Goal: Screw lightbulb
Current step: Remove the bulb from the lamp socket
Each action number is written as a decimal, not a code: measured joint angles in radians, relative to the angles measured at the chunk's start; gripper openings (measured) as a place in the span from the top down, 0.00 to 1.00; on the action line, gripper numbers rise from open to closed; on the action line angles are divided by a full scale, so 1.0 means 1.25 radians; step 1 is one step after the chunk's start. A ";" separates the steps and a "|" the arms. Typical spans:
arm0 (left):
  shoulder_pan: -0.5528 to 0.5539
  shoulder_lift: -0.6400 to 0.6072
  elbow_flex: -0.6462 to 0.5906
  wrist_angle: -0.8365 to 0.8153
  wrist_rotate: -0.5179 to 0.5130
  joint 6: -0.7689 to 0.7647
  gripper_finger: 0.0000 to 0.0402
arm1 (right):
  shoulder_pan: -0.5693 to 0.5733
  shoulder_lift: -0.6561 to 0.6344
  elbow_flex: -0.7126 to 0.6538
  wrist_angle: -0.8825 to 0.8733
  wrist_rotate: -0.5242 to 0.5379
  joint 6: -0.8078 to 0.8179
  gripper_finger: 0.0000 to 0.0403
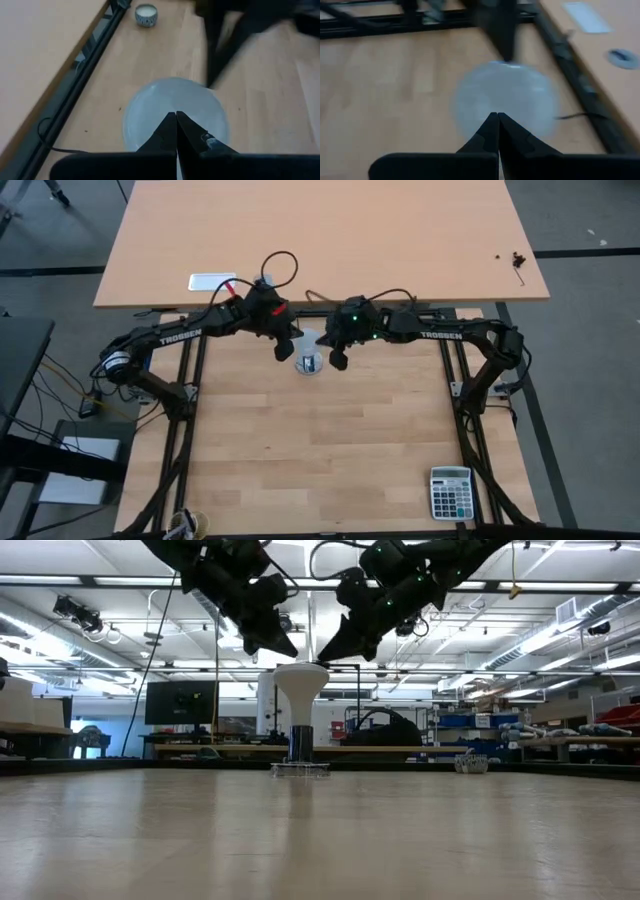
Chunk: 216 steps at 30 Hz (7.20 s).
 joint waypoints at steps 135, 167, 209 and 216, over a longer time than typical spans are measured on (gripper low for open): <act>0.002 0.073 0.007 0.050 -0.016 -0.022 1.00 | -0.050 0.058 0.000 0.023 -0.032 0.023 0.97; 0.030 0.079 0.038 0.092 0.017 -0.025 1.00 | -0.099 0.036 0.000 0.034 -0.017 0.004 0.97; 0.065 0.051 -0.046 0.311 0.108 -0.012 1.00 | -0.042 -0.007 0.000 0.011 -0.124 0.029 0.97; 0.067 0.050 -0.049 0.246 0.091 0.019 1.00 | -0.017 -0.007 0.000 0.013 -0.092 0.028 0.97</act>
